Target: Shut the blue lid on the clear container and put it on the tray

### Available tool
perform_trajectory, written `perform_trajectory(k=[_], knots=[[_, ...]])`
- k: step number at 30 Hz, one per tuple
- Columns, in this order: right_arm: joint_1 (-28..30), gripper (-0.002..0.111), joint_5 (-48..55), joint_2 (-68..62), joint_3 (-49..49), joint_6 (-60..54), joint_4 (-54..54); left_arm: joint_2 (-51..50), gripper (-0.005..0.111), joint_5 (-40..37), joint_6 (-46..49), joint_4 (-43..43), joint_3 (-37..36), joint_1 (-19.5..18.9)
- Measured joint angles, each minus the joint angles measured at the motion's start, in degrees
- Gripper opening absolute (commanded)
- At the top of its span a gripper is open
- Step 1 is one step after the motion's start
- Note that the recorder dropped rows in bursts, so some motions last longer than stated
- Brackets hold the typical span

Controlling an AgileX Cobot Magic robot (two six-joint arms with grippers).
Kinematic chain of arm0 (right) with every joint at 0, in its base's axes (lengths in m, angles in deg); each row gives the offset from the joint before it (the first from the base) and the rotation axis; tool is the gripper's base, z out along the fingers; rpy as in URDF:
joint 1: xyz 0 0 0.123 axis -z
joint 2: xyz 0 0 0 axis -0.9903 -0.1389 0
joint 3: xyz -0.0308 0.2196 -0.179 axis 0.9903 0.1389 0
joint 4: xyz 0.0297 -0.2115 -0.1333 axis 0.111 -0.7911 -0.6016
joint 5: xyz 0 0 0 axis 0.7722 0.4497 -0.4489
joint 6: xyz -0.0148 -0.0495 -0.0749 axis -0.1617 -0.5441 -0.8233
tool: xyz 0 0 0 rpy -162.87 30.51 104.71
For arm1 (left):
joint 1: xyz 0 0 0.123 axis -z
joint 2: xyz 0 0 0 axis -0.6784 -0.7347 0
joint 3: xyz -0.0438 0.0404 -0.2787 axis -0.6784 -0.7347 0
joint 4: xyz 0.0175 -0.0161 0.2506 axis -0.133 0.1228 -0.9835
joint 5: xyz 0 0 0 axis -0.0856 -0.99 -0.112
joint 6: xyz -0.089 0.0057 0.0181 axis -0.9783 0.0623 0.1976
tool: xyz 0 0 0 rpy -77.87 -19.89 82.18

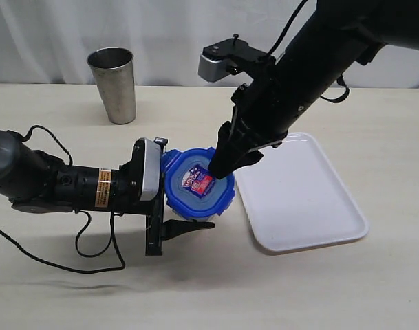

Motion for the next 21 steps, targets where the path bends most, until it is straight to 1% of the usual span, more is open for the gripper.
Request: perform_trajectory(k=[7, 10, 12, 14, 17, 19, 21], knots=[[0.3, 0.047, -1.2, -0.2, 0.6, -4.7, 3.4, 0.0, 0.0, 0.1, 0.0, -0.4, 0.0, -0.1], [0.3, 0.042, -1.4, -0.2, 1.2, -5.3, 3.9, 0.0, 0.0, 0.1, 0.0, -0.5, 0.0, -0.1], [0.3, 0.041, -2.5, 0.2, 2.5, -5.3, 4.7, 0.0, 0.0, 0.1, 0.1, -0.6, 0.0, -0.1], [0.3, 0.033, -3.5, 0.7, 3.7, -5.3, 4.7, 0.0, 0.0, 0.1, -0.2, -0.6, 0.0, -0.1], [0.3, 0.017, -3.7, 0.9, 3.9, -5.4, 5.0, 0.0, 0.0, 0.1, -0.5, -0.6, 0.0, -0.3], [0.4, 0.01, -3.7, 0.4, 4.1, -5.4, 5.6, 0.0, 0.0, 0.1, -0.5, -0.9, 0.0, -0.4], [0.4, 0.008, -3.5, -0.3, 4.3, -5.4, 6.0, 0.0, 0.0, 0.2, -0.5, -1.0, 0.0, -0.5]])
